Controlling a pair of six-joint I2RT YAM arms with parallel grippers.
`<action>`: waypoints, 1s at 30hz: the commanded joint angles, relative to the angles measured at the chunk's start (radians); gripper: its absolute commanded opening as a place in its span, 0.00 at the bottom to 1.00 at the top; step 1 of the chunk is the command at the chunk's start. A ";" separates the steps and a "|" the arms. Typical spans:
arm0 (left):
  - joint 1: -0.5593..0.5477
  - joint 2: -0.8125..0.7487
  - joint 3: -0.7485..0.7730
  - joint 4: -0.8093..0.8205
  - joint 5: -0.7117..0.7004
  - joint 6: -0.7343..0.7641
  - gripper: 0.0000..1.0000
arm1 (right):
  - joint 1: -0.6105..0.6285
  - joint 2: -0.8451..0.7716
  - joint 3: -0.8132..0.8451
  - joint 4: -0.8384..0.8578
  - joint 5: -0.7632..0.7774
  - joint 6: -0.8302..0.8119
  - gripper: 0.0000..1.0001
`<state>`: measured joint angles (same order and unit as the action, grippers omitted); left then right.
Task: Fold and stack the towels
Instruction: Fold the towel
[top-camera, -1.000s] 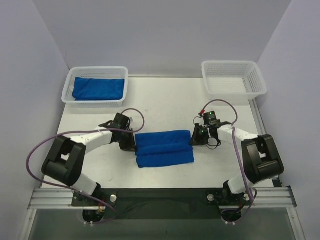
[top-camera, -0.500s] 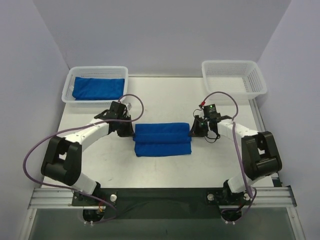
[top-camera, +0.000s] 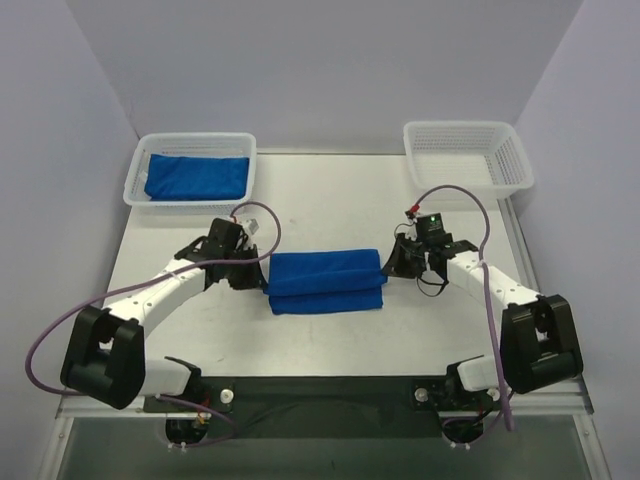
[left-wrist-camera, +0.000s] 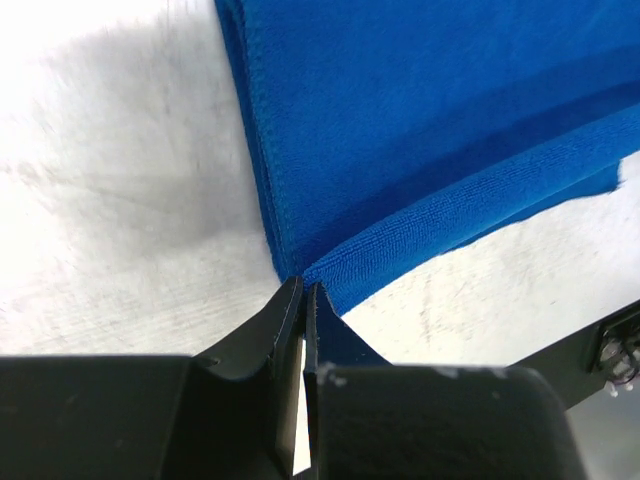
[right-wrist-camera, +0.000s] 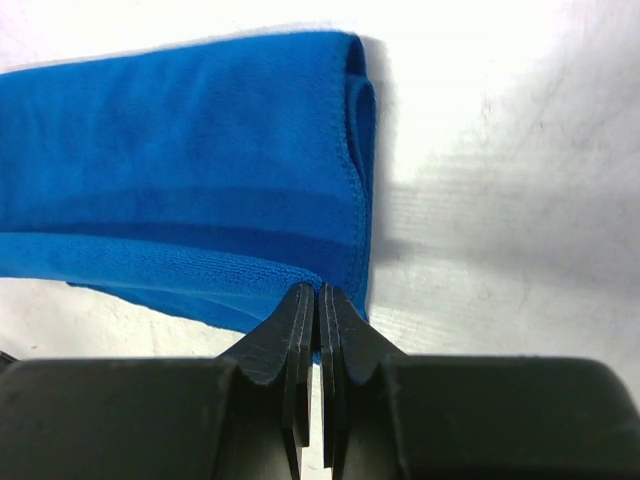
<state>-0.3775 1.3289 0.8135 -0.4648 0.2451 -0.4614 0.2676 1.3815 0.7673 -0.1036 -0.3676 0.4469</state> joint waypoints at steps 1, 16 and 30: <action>-0.014 0.015 -0.054 0.000 0.034 -0.019 0.00 | 0.001 -0.029 -0.039 -0.048 0.010 0.026 0.00; -0.037 0.004 -0.157 0.061 0.062 -0.081 0.27 | 0.024 0.025 -0.069 -0.057 0.024 0.026 0.26; -0.066 -0.307 -0.179 -0.060 0.049 -0.141 0.75 | 0.143 -0.283 -0.097 -0.245 0.114 0.019 0.48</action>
<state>-0.4400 1.0473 0.5911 -0.4923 0.3111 -0.5865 0.4072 1.1648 0.6754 -0.2695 -0.3054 0.4744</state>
